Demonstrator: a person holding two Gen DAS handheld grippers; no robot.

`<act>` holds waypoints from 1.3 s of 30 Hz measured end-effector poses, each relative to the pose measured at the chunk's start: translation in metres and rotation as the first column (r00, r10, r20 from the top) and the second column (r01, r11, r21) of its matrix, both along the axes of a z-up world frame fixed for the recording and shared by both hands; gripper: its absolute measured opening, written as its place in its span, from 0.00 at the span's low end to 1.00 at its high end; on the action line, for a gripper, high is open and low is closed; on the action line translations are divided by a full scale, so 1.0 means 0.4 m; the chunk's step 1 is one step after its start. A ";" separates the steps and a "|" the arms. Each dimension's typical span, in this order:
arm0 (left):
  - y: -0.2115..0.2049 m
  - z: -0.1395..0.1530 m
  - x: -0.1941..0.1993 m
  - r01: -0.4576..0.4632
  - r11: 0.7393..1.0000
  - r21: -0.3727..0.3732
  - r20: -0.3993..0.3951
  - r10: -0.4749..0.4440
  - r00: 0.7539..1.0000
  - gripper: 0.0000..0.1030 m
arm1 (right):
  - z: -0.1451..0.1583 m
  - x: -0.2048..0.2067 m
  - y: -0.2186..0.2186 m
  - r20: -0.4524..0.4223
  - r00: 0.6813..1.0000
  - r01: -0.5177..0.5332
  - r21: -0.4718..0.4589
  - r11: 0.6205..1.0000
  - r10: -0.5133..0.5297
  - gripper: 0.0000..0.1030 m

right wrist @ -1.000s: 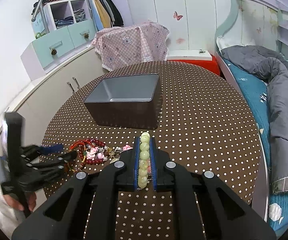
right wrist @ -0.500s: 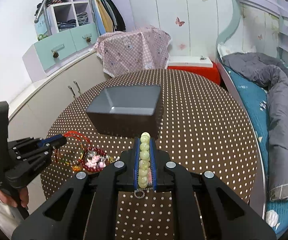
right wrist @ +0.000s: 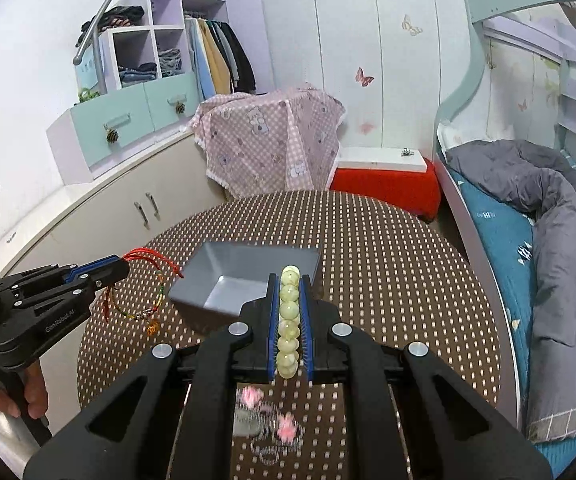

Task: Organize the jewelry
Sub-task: 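Carry the cream bracelet and red tassel strand into the grey box with both tools, then open both tools to release the jewelry in the box and withdraw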

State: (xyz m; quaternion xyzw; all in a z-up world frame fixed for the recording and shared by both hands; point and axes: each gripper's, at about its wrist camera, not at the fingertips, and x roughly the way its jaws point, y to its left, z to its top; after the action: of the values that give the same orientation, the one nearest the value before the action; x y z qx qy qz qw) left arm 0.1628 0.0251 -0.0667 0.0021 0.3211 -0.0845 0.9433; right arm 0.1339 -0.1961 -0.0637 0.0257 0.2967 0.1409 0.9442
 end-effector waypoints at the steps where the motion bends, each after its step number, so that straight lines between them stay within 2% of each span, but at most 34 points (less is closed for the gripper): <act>1: -0.006 0.005 0.014 -0.001 1.000 -0.008 -0.001 0.001 1.000 0.07 | 0.001 0.011 0.001 0.000 1.000 -0.001 0.002 1.000 0.001 0.08; 13: -0.073 -0.014 0.141 0.025 0.997 -0.069 -0.062 -0.030 0.998 0.07 | -0.010 0.105 0.023 -0.038 0.999 -0.032 0.025 0.999 0.033 0.08; 17: -0.074 -0.008 0.163 0.027 0.995 -0.097 -0.054 -0.033 0.998 0.07 | -0.009 0.128 0.035 -0.046 0.997 -0.056 0.025 0.998 0.057 0.08; 20: -0.083 -0.013 0.177 0.020 0.996 -0.083 -0.071 -0.026 0.997 0.07 | -0.010 0.140 0.032 -0.052 0.997 -0.061 0.021 0.998 0.062 0.11; 23: -0.085 -0.038 0.195 0.011 0.998 -0.065 -0.134 -0.020 0.991 0.07 | -0.009 0.145 0.024 -0.049 0.998 -0.044 0.015 0.999 0.045 0.33; 24: -0.081 -0.044 0.201 0.007 0.998 -0.066 -0.152 -0.017 0.988 0.07 | -0.010 0.146 0.018 -0.048 0.998 -0.038 0.012 0.999 0.038 0.46; 25: -0.079 -0.056 0.208 0.001 0.997 -0.072 -0.185 -0.015 0.983 0.07 | -0.010 0.146 0.014 -0.043 0.999 -0.027 0.011 1.000 0.028 0.53; 29: -0.067 -0.087 0.222 0.001 0.995 -0.099 -0.266 -0.027 0.964 0.07 | -0.013 0.145 -0.003 -0.044 0.999 0.004 0.008 1.000 -0.004 0.59; 39: -0.072 -0.079 0.200 0.007 0.999 -0.038 -0.241 -0.016 0.970 0.07 | -0.027 0.136 -0.008 -0.060 0.998 0.021 -0.004 1.000 -0.021 0.68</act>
State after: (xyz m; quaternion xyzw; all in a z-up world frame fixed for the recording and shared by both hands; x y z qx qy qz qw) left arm 0.2428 -0.0037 -0.0983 -0.0239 0.4318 -0.0957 0.8966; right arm 0.1881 -0.1995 -0.0743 0.0316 0.3250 0.1297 0.9362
